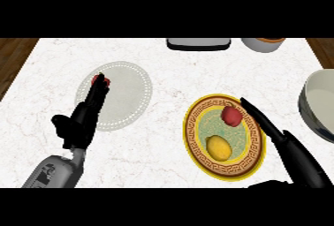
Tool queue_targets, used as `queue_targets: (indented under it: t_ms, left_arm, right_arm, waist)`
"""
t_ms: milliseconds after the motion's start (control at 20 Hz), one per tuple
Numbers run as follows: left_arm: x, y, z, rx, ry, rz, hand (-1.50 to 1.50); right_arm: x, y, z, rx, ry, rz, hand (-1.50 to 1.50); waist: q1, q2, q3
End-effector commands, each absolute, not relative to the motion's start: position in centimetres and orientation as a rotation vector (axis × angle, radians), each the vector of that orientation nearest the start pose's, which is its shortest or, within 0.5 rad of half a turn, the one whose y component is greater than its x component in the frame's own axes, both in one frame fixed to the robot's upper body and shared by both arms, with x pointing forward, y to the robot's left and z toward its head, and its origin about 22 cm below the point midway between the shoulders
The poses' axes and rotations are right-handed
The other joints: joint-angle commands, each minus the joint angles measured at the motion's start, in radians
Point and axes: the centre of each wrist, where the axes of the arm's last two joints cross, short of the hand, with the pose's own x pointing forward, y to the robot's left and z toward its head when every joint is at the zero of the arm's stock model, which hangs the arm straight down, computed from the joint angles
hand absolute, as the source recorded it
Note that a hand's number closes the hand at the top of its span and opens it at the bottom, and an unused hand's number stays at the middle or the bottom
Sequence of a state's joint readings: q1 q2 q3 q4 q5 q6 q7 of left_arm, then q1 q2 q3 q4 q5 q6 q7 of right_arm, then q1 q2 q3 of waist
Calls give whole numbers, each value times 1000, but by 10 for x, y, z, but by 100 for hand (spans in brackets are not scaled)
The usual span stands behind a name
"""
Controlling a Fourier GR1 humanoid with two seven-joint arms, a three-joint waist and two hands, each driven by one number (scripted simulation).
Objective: Pick the lemon from the plate and place it in the bowl
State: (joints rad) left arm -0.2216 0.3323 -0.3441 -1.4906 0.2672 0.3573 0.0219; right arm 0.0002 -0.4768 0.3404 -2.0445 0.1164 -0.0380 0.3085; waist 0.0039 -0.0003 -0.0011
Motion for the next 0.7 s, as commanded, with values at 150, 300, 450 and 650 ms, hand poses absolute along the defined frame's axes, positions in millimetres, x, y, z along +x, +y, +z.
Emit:
queue_targets:
  t_ms: [150, 300, 450, 650]
  left_arm:
    - [275, 203, 19, 61, -1594, -112, 0]
    - [271, 221, 27, 64, -1596, -126, 0]
    - [286, 220, 31, 70, -1595, -110, 0]
    - [277, 217, 33, 87, -1574, -113, 0]
  right_arm:
    - [210, -222, 84, -203, -1416, 798, -150]
    - [231, -229, 92, -193, -1388, 813, -150]
    - [223, -234, 78, -146, -1398, 797, -150]
    - [213, -245, 62, -122, -1420, 797, -150]
  waist:
    - [-7, 0, 1]
    - [-2, 0, 1]
    - [-6, 0, 1]
    - [-7, 0, 1]
